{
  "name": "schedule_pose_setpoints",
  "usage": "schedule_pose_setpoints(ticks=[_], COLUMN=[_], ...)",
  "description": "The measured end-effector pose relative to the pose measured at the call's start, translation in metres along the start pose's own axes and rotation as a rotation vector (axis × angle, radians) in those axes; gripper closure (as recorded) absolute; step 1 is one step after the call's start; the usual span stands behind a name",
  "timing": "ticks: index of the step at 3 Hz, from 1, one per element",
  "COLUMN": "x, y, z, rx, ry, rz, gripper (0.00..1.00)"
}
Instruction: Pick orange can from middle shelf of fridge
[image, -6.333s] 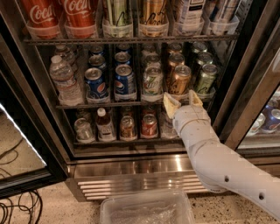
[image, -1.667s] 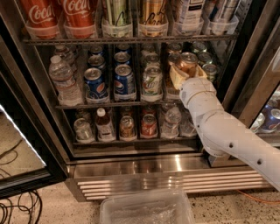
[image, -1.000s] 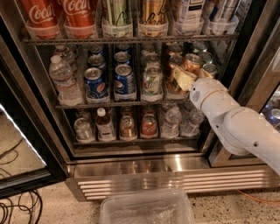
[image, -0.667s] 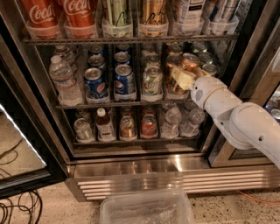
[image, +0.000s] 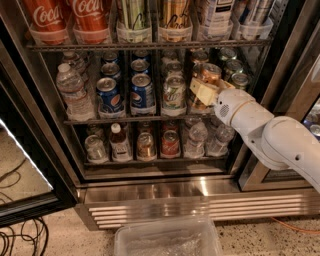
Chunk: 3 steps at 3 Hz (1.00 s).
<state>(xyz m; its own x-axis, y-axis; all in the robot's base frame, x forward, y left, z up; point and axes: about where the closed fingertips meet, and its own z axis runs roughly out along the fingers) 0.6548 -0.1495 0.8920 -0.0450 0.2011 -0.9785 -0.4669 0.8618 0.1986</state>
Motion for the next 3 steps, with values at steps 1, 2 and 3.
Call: schedule_pose_setpoints(ticks=[1, 2, 3], x=[-0.003, -0.015, -0.022], y=[0.024, 0.057, 0.087], z=[-0.018, -0.052, -0.073], rx=[-0.025, -0.048, -0.099], ry=[0.011, 0.024, 0.029], rz=[-0.041, -0.06, -0.022], gripper=[1.0, 1.0, 1.0])
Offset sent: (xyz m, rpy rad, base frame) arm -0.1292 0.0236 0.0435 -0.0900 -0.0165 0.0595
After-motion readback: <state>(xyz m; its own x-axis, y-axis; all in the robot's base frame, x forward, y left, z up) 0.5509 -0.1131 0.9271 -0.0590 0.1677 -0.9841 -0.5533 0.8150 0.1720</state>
